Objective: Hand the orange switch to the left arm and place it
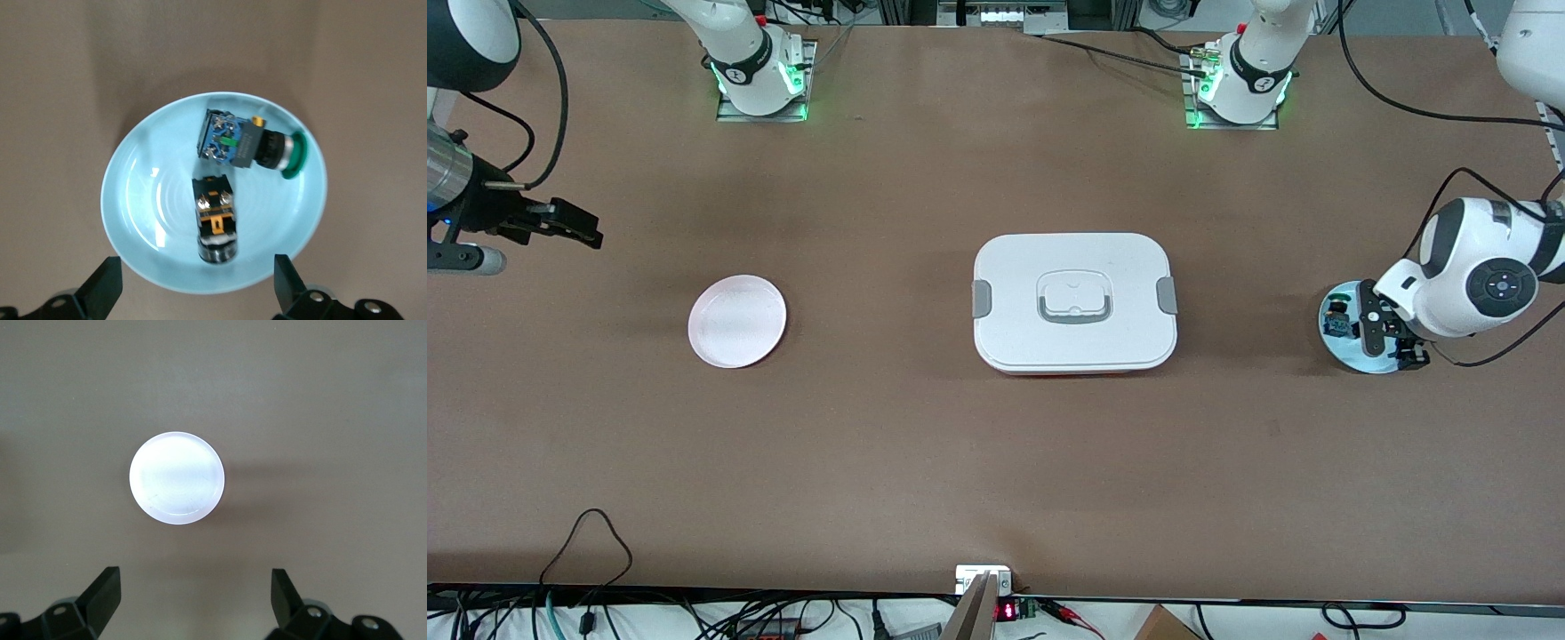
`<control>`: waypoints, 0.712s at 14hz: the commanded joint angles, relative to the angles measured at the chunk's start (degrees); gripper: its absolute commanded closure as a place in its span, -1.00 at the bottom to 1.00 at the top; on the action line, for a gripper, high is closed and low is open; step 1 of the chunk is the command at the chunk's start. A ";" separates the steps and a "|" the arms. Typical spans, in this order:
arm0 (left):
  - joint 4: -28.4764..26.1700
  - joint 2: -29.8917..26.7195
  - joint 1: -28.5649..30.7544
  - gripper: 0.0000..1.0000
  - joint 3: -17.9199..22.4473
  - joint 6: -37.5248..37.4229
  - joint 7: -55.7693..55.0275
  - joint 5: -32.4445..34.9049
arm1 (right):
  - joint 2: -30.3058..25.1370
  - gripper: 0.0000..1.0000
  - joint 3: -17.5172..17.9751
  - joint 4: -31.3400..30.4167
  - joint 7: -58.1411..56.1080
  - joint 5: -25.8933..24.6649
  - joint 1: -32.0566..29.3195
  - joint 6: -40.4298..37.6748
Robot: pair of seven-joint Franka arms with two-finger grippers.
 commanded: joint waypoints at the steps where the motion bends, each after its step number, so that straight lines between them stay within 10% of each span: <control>1: 4.23 -2.43 0.58 -1.00 -1.14 -11.78 -2.50 -8.42 | -0.38 -1.00 0.70 1.29 -1.80 0.68 -0.49 0.20; 10: 21.02 -1.82 -7.85 -1.00 -1.32 -39.84 -46.24 -22.41 | -0.37 -1.00 0.79 3.23 -1.89 1.12 1.18 -3.23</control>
